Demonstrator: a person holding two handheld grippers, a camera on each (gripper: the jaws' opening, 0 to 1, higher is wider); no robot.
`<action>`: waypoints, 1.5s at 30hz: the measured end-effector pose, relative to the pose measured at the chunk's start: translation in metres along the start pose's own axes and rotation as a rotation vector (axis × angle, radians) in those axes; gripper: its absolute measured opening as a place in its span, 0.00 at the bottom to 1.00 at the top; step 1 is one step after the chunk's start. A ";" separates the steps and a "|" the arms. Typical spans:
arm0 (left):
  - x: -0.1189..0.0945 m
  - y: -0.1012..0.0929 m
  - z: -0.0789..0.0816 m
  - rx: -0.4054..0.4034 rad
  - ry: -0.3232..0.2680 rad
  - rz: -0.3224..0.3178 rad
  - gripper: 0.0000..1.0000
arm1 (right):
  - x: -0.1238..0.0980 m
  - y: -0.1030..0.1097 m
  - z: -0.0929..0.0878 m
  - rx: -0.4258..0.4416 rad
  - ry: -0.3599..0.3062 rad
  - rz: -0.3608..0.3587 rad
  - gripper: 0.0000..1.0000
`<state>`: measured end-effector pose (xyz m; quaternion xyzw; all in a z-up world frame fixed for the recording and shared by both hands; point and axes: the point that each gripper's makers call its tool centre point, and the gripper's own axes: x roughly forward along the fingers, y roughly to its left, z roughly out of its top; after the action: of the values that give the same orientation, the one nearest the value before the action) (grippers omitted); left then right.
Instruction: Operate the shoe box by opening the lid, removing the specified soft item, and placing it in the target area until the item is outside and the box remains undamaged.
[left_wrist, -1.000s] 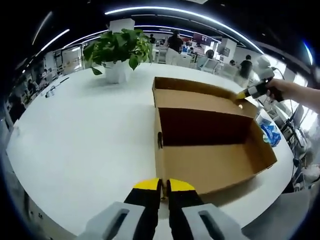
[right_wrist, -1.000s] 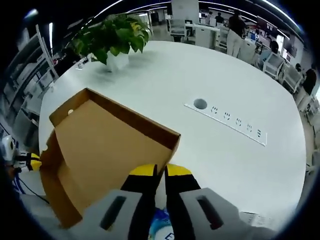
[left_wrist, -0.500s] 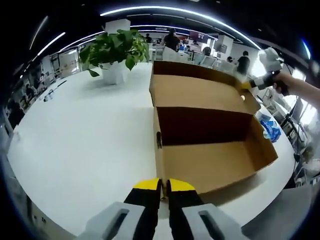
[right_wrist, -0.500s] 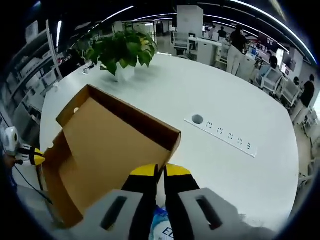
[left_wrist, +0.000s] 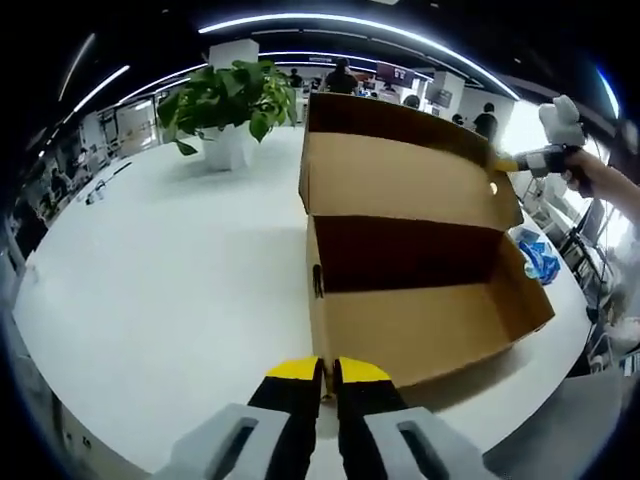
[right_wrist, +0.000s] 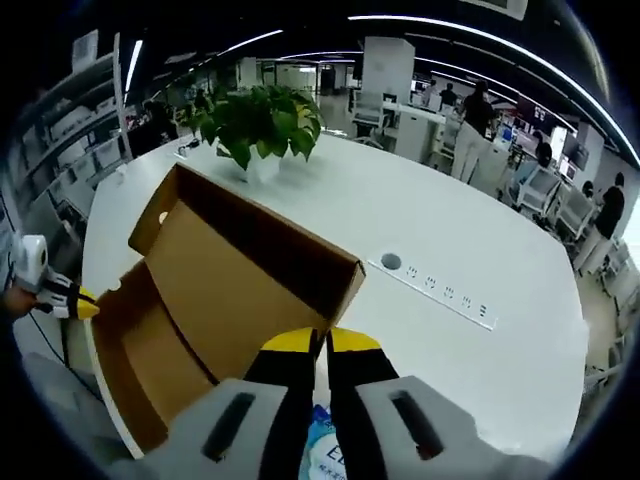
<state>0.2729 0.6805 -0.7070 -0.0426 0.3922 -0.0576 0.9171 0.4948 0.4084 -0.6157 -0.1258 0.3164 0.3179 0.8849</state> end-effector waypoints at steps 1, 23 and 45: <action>0.000 0.000 0.000 -0.001 -0.001 -0.001 0.04 | -0.001 0.000 0.001 0.000 -0.007 0.000 0.02; -0.002 -0.001 0.000 -0.008 -0.015 -0.015 0.04 | -0.052 0.034 -0.013 -0.071 -0.144 -0.057 0.01; -0.003 -0.002 0.000 0.007 -0.059 -0.023 0.05 | -0.084 0.071 -0.050 -0.097 -0.236 -0.133 0.02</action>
<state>0.2708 0.6794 -0.7044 -0.0454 0.3645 -0.0681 0.9276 0.3751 0.4011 -0.6024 -0.1508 0.1853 0.2862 0.9279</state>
